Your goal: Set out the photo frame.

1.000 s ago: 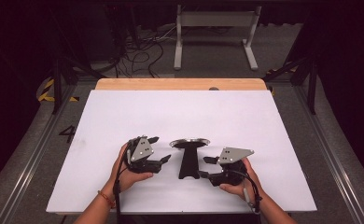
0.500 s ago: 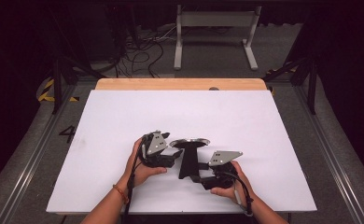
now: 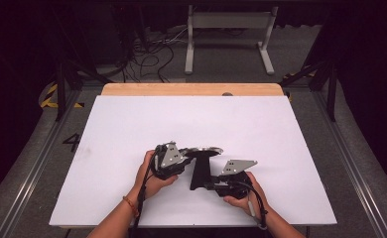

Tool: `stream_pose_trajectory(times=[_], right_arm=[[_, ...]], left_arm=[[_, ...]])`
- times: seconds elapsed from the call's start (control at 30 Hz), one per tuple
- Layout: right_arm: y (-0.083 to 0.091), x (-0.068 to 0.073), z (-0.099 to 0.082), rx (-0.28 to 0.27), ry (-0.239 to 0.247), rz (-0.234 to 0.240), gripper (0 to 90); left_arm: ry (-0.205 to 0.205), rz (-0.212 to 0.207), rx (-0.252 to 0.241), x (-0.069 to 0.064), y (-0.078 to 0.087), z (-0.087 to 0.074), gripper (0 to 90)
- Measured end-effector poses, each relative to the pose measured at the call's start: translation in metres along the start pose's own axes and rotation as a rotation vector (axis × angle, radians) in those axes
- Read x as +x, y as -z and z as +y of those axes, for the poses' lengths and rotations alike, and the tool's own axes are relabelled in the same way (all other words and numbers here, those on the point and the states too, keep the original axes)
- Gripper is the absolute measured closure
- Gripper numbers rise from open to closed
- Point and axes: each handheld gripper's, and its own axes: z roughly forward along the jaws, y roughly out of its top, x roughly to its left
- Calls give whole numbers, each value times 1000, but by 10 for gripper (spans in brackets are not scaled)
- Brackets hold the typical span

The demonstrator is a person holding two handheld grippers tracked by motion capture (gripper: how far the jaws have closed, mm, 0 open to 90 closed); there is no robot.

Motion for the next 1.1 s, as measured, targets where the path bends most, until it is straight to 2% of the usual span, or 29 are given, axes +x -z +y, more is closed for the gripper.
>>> stream_pose_trajectory(times=[0.33, 0.57, 0.6, 0.67, 0.77, 0.83, 0.93, 1.0, 1.1], right_arm=[[4, -4, -1, 2, -2, 25, 781], [5, -6, -1, 2, -2, 32, 783], [5, -6, -1, 2, 1, 29, 775], [5, -5, 0, -7, -6, 8, 670], [5, -5, 2, -25, -13, 1, 593], [3, -5, 3, -28, -24, -7, 582], [-1, -4, 3, -30, -38, -3, 617], [-3, -4, 3, -30, -41, 30, 695], [-3, -4, 4, -23, -40, 37, 714]], left_arm=[[-10, 9, 30, 0, 3, 0, 689], [-11, 20, 32, -2, 2, 0, 686], [-6, 17, 29, -1, 2, 0, 686], [-6, 15, 26, -1, 2, 0, 686], [9, 5, 12, -1, 3, 0, 679], [8, 7, 3, 0, 4, 0, 682], [1, 7, 8, 0, 4, 0, 688], [-1, 7, 10, 0, 4, 0, 692], [-5, 5, 13, 0, 4, 0, 695]])
